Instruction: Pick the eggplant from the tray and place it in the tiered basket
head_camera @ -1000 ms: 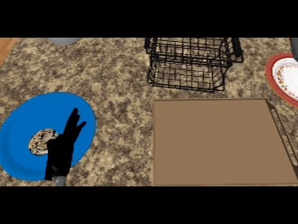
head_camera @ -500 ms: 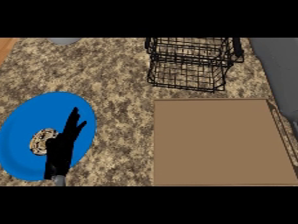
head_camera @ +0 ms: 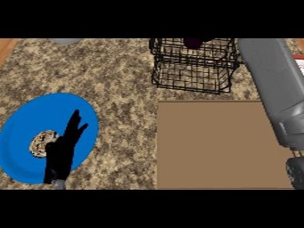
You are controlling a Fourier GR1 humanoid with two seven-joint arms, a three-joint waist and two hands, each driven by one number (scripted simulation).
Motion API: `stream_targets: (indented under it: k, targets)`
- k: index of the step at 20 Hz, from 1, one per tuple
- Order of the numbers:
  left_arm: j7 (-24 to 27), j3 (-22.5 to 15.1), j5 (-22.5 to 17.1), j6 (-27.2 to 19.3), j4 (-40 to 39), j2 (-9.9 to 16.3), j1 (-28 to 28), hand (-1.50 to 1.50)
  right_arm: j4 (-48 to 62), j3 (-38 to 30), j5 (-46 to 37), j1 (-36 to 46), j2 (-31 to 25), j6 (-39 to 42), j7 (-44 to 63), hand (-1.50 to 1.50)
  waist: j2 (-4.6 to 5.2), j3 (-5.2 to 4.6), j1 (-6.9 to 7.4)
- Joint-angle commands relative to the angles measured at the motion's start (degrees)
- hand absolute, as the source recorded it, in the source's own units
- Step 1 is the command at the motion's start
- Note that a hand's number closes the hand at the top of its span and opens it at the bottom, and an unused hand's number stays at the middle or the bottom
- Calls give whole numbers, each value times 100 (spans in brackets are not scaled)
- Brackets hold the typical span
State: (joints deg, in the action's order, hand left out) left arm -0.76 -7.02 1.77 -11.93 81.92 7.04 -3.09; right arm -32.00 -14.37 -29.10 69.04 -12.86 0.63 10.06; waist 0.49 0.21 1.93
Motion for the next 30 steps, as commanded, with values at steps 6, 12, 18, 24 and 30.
stream_targets:
  k: [6, 12, 18, 24, 30]
  targets:
    - [-151, 189, -88, 64, -202, 63, 4, 0, -25, -975, 1006, 48, -9, -419, -766, -150, -19, -19, -96]
    - [110, 267, -103, 138, -219, 175, -291, 0, -169, -1352, 934, -38, -752, -1476, -629, -150, -36, -22, -146]
    - [-58, 197, -74, 75, -68, 81, -391, 0, -139, -1868, 1382, -502, -1979, -728, -333, -150, -50, -19, -207]
    - [23, 312, -16, -75, -374, -14, -118, 0, 112, -2458, 1959, -1314, -3387, 714, -808, -150, -16, -15, -267]
    - [-326, 141, 66, -38, -47, -30, -81, 0, 622, -2914, 2441, -2064, -4441, 2089, -1220, -150, -20, -8, -218]
